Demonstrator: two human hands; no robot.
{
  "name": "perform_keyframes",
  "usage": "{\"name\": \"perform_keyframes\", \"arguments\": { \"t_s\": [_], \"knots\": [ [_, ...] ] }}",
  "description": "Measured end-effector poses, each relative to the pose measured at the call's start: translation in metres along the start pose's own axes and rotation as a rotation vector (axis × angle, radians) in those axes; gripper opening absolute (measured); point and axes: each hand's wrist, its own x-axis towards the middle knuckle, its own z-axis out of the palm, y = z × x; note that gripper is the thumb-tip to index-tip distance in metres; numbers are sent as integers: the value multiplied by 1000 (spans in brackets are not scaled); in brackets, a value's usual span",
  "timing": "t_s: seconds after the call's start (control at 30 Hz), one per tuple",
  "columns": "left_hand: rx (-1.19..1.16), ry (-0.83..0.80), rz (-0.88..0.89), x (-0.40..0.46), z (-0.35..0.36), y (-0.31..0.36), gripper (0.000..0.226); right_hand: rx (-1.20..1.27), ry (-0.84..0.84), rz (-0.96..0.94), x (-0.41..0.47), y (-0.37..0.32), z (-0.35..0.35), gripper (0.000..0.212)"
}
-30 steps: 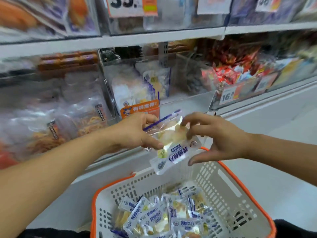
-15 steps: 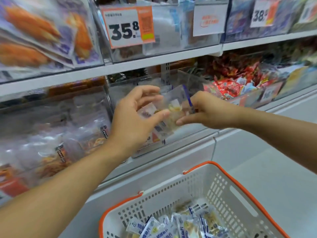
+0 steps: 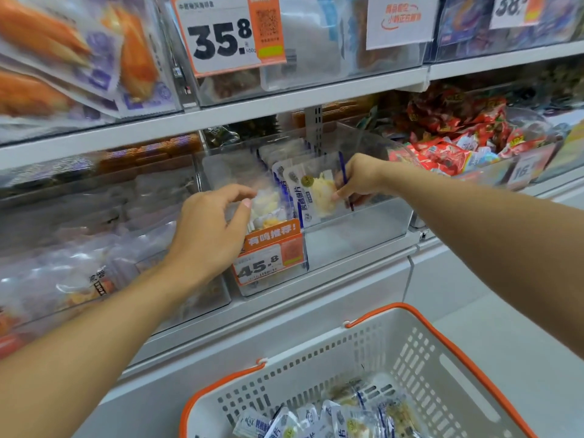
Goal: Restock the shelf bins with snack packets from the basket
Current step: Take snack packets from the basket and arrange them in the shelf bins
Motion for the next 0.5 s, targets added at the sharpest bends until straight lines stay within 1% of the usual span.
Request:
{"name": "perform_keyframes", "arguments": {
  "t_s": [0.07, 0.13, 0.2, 0.3, 0.43, 0.5],
  "knots": [
    [-20, 4, -20, 0, 1, -1, 25, -78, 18, 17, 12, -5, 6, 37],
    [-31, -2, -27, 0, 1, -3, 25, -189, 68, -8, 22, -6, 11, 48],
    [-32, -6, -27, 1, 2, -5, 25, -230, 117, -18, 29, -4, 17, 51],
    [-55, 5, -40, 2, 3, -7, 24, -127, 104, 34, 36, -5, 21, 47],
    [-68, 13, -54, 1, 5, -7, 23, -6, 57, 97, 38, -7, 17, 52],
    [-71, 12, -47, 1, 5, -7, 23, 79, 22, 119, 38, -5, 17, 49]
  ]
}}
